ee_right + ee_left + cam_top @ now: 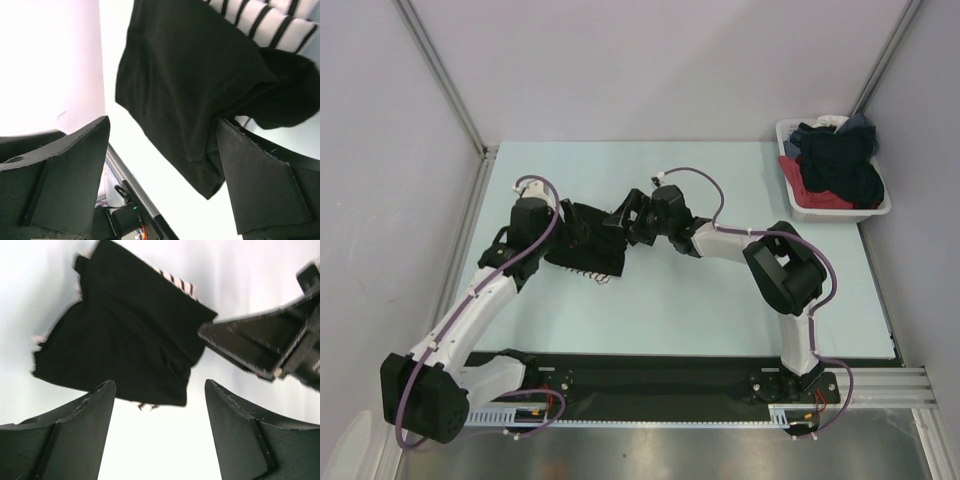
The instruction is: Fold and stack the tank tops
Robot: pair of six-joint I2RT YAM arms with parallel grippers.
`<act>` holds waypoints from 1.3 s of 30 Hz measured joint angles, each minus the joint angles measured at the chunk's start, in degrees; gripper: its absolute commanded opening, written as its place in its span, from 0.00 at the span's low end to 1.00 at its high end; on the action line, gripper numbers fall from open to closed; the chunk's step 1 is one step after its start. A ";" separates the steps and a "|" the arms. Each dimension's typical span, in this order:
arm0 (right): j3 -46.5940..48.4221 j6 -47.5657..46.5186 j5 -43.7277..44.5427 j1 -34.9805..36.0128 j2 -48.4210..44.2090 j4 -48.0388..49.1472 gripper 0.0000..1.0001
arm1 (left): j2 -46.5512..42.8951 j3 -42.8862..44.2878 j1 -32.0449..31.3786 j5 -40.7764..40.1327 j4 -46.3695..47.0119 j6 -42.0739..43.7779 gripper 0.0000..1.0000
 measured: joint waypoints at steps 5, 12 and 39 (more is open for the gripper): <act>-0.87 2.78 -0.68 -0.11 0.22 2.03 0.88 | -3.52 -6.99 -2.25 2.91 2.12 -2.86 0.76; -3.58 4.20 -0.63 -1.11 0.22 2.01 0.74 | -4.94 -13.90 -9.11 3.82 5.51 -7.56 0.71; -3.63 4.85 -1.09 -2.16 2.97 3.56 0.54 | 13.42 -14.69 -18.21 -1.16 17.11 -17.55 0.61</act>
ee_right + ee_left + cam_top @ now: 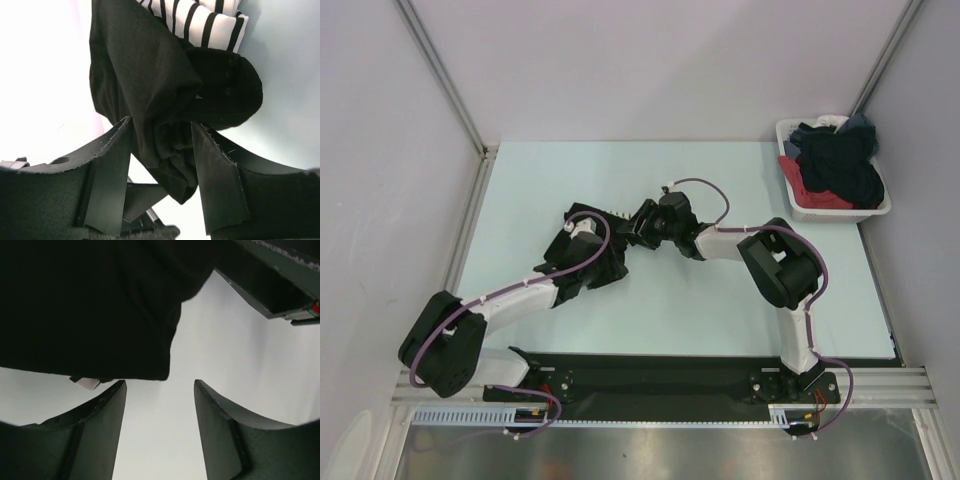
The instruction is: Fold and stack the tank tops
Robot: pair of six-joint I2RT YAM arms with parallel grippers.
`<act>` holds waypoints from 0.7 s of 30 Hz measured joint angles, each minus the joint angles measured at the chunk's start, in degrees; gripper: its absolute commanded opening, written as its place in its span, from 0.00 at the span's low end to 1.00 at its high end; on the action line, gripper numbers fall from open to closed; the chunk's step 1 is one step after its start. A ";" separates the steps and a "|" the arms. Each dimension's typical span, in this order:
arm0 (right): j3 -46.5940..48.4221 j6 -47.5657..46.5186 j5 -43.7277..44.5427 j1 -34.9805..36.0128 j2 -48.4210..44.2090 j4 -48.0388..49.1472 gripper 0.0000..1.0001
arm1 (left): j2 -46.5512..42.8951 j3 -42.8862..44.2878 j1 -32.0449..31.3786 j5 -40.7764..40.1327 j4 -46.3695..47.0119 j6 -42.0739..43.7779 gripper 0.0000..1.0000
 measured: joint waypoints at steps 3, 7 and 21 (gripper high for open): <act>0.00 0.00 0.02 0.00 0.04 0.13 0.54 | 1.16 0.07 0.00 -2.10 1.07 -0.87 0.54; 0.00 0.00 0.07 0.02 0.17 0.17 0.53 | 4.63 1.16 0.00 -3.85 2.45 -1.64 0.45; 0.04 -0.85 0.52 0.02 0.79 0.15 0.52 | 6.67 4.46 -0.02 -9.77 1.68 -0.31 0.00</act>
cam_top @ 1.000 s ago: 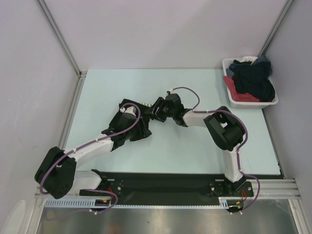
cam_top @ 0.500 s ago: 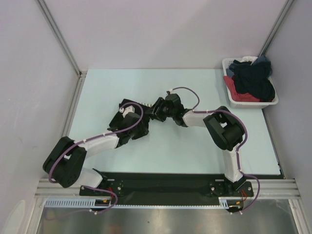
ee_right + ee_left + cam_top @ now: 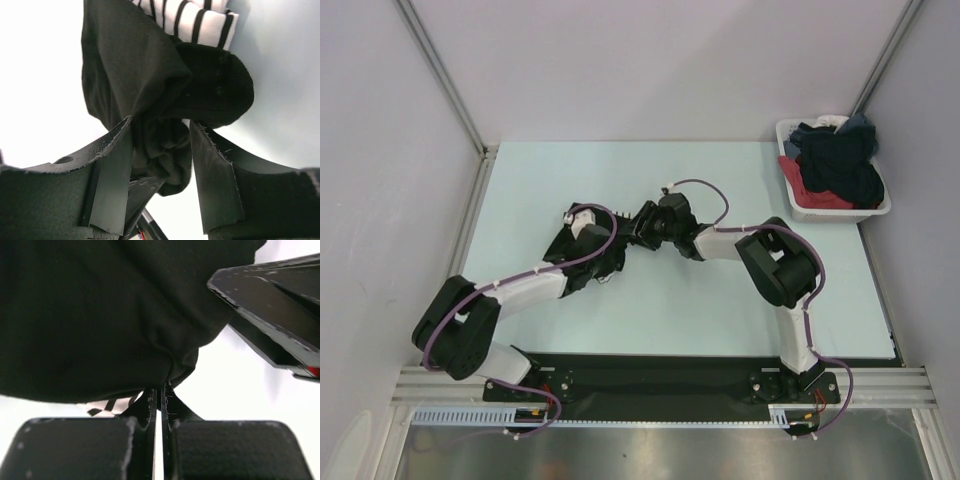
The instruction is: Fold and stack the tank tops
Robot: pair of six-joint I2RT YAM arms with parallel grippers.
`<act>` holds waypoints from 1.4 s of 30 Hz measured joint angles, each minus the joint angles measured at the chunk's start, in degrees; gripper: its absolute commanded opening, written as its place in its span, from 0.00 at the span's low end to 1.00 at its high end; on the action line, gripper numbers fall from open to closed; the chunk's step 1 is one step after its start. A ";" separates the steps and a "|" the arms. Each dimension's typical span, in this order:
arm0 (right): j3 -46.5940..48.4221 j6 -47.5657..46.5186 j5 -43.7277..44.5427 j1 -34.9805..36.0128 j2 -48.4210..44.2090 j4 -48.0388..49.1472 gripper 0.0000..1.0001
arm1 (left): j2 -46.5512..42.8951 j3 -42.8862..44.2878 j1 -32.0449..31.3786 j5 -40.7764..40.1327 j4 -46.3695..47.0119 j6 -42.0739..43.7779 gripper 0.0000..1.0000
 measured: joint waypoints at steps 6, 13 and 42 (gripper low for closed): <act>0.66 -0.37 0.22 0.00 1.16 -0.13 0.42 | -4.28 0.09 -0.07 -0.39 -3.41 2.08 0.00; 4.35 -3.26 2.64 0.24 1.25 -3.78 0.53 | -12.94 0.09 -0.09 -1.49 -8.57 4.46 0.00; 17.62 -19.17 11.04 2.16 4.15 -14.49 0.22 | -16.15 -7.80 -0.09 1.38 -8.68 4.98 0.00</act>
